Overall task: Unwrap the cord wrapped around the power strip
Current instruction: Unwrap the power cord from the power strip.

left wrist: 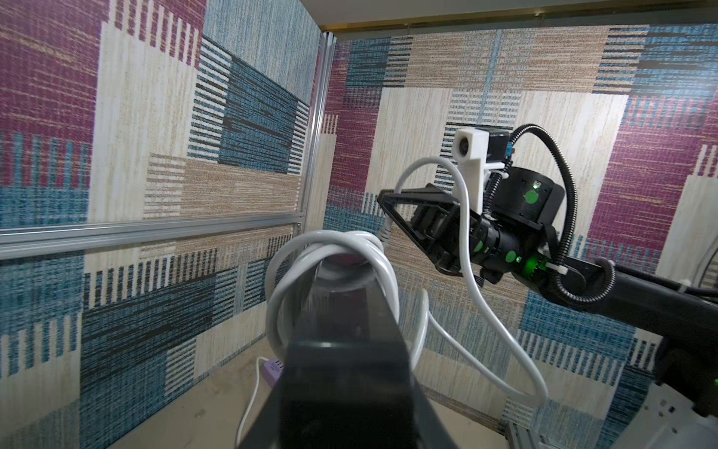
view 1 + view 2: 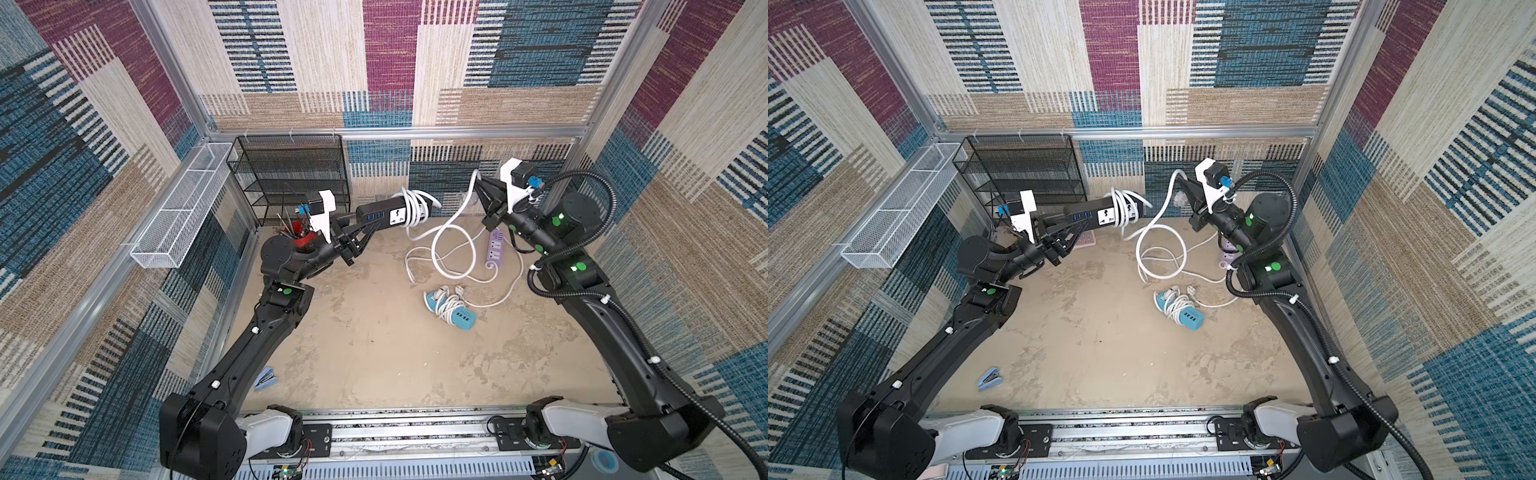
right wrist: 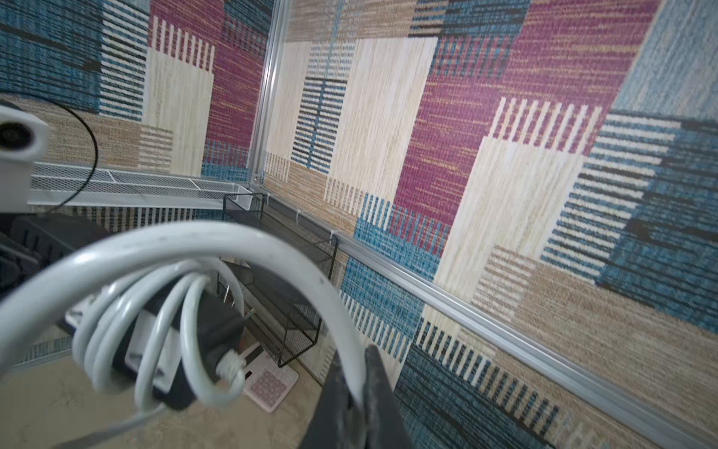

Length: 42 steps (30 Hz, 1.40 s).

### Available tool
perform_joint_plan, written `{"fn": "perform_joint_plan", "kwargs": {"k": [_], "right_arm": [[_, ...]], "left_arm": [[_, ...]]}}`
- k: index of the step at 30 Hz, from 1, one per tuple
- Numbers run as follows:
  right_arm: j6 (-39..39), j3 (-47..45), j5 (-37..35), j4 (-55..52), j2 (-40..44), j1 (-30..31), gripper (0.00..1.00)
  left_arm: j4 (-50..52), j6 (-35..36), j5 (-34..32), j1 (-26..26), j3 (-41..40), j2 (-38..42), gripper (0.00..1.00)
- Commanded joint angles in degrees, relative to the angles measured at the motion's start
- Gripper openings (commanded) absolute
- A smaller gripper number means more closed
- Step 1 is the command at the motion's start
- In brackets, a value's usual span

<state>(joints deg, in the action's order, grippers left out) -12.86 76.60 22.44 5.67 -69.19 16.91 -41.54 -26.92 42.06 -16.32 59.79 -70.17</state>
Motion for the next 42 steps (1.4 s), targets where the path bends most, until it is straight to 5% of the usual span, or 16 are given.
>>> {"fn": "perform_joint_plan", "kwargs": {"k": [1,10,19,30,42], "right_arm": [[1.0,-3.6,-3.8,-1.2,2.9,0.0,0.0],[7.8,-11.6,-7.9,-7.7,2.5,0.1,0.0],[14.2,-12.4,-26.4,-21.9,-5.8,-0.9,0.0],[19.6,-17.7,-27.5,-24.0,-9.6,-13.7,0.0],[25.1,-21.5,-30.3,-20.5,-22.2,-17.4,0.0]], "left_arm": [[-1.3,3.1,-3.7,1.6,-0.2,1.7,0.0],[3.6,11.8,-13.7,7.2,-1.8,8.7,0.0],[4.3,16.7,-20.9,7.2,-4.0,11.1,0.0],[2.7,15.9,-21.6,7.1,-4.8,10.7,0.0],[1.3,15.4,-22.2,7.1,-5.5,11.5,0.0]]}}
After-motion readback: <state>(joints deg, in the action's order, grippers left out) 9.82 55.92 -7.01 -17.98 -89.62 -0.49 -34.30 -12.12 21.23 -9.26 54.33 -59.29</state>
